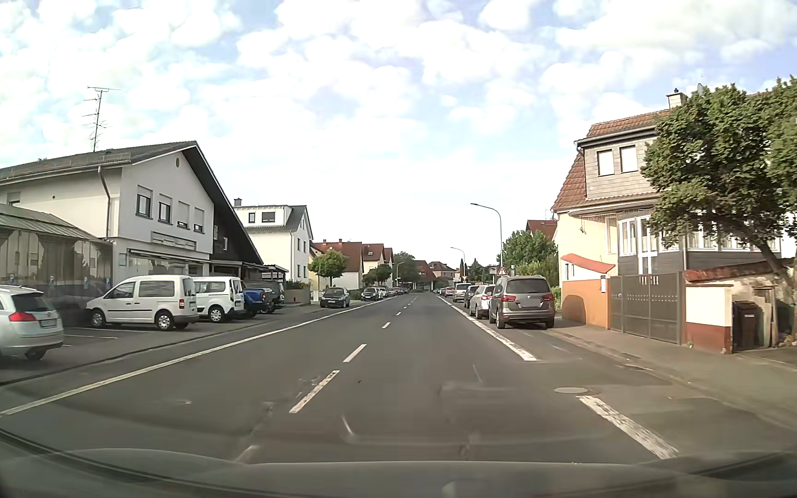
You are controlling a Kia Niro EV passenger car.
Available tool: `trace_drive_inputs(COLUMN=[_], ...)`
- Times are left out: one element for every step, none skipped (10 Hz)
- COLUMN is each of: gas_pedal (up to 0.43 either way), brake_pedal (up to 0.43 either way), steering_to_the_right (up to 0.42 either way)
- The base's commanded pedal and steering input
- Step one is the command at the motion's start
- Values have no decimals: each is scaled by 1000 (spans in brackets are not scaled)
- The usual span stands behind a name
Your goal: Follow the waypoints while adhering to traffic rules and regulations
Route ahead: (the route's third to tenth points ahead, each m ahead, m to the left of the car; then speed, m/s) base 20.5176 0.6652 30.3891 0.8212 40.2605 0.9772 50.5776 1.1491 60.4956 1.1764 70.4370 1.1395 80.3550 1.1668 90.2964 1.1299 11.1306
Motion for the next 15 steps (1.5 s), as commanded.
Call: trace_drive_inputs(gas_pedal=[28, 28, 28, 28, 28, 28, 28, 28, 28, 28, 28, 28, 28, 28, 28], brake_pedal=[30, 30, 30, 24, 30, 30, 24, 30, 30, 30, 30, 30, 30, 30, 30], steering_to_the_right=[1, 1, 1, 1, 1, 1, 1, 0, 0, -1, -1, -1, -1, -1, -1])
